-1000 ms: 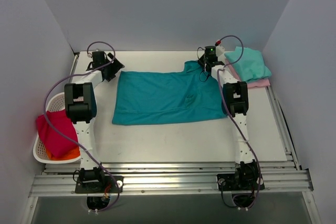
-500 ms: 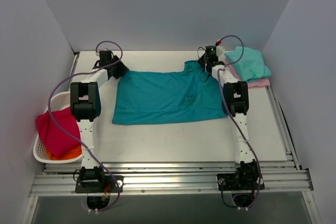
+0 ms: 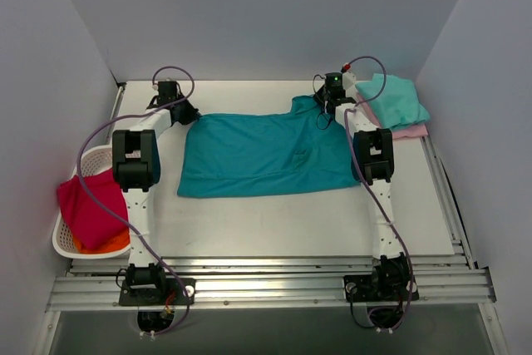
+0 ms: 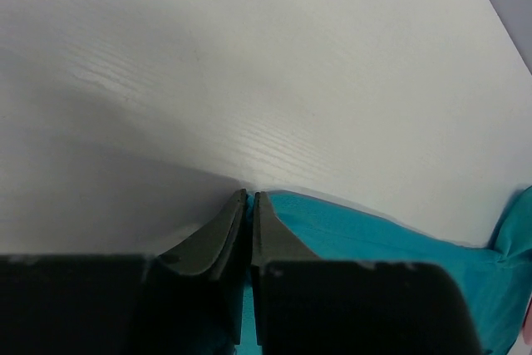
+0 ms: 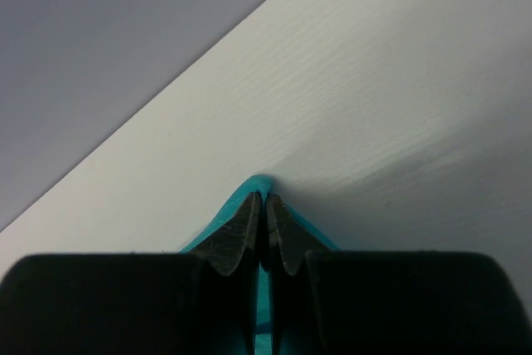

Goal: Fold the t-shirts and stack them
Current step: Grap the side of the flattened tshirt furthest away from the robot with both arms

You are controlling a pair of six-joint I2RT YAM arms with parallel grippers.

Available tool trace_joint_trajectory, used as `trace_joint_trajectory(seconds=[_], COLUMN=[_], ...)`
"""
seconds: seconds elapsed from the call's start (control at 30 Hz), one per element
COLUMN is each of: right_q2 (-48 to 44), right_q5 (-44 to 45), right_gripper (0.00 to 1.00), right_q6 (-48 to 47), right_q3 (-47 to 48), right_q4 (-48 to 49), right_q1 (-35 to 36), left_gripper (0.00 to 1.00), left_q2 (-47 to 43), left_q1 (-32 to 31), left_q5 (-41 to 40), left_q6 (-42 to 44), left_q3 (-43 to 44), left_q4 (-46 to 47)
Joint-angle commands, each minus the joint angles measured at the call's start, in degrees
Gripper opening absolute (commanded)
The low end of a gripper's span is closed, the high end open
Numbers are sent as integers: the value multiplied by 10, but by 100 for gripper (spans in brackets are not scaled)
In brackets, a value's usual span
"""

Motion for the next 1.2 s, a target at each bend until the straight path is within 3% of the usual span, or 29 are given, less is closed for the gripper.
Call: trace_joint_trajectory(seconds=[0.0, 0.67, 1.17], right_q2=[-22, -190, -347], right_q5=[-1, 10, 31], right_gripper=[0, 0, 0], right_q6=[-2, -9, -11], right_q3=[-26, -152, -353], right_q4=[-28, 16, 55], right_q1=[-5, 1, 7], left_gripper=[9, 4, 2], left_q2=[8, -77, -212], left_q1=[1, -18, -26], left_q5=[-9, -38, -62], left_q6=[12, 59, 62], left_q3=[28, 1, -143], left_q4=[-22, -42, -21])
